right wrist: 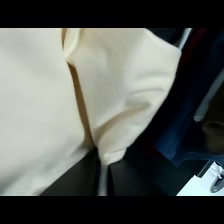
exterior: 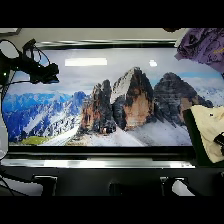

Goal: Fold the clothes and pants, and hang the long-sleeved shirts on hangers.

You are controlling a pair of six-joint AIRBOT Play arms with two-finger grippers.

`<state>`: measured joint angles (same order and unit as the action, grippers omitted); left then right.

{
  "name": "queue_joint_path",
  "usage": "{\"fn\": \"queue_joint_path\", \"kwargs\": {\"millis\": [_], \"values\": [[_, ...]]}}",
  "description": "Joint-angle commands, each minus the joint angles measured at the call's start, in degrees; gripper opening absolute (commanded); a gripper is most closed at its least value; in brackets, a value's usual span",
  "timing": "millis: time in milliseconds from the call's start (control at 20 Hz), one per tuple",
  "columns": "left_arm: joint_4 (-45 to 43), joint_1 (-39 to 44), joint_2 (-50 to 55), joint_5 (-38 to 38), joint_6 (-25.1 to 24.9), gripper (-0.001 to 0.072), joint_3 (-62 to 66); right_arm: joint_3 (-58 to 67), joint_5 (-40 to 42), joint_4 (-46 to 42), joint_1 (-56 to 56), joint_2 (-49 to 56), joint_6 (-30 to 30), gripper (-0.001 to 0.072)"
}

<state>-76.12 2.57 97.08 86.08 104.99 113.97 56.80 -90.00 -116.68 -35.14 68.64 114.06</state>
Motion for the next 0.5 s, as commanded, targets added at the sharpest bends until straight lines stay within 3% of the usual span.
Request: {"fn": "queue_joint_path", "kwargs": {"millis": [0, 200, 250, 350, 400, 450], "values": [[-0.02, 0.0, -0.02, -0.04, -0.02, 0.0018, -0.02, -0.48, -0.35, -1.14, 0.0, -0.02, -0.2, 0.0025], [-0.02, 0.0, -0.02, -0.04, 0.0, 0.0018, -0.02, -0.48, -0.04, -2.01, 0.0, -0.02, -0.83, 0.0031], [-0.02, 0.0, -0.02, -0.04, 0.0, 0.0018, -0.02, -0.46, 0.02, -2.05, 0.0, -0.02, -0.94, 0.0108], [0.0, 0.0, -0.02, -0.04, 0.0, 0.0018, -0.02, 0.15, 0.92, -1.95, 0.0, -0.02, -1.31, 0.0425], [-0.02, 0.0, -0.02, -0.04, 0.0, 0.0018, -0.02, 1.51, 1.9, -1.38, 0.11, -0.02, -2.05, 0.0479], [0.0, -0.09, -0.04, 0.02, 0.0, 0.0018, 0.02, 3.72, 3.39, 0.57, 0.11, -0.02, -2.1, 0.045]]}}
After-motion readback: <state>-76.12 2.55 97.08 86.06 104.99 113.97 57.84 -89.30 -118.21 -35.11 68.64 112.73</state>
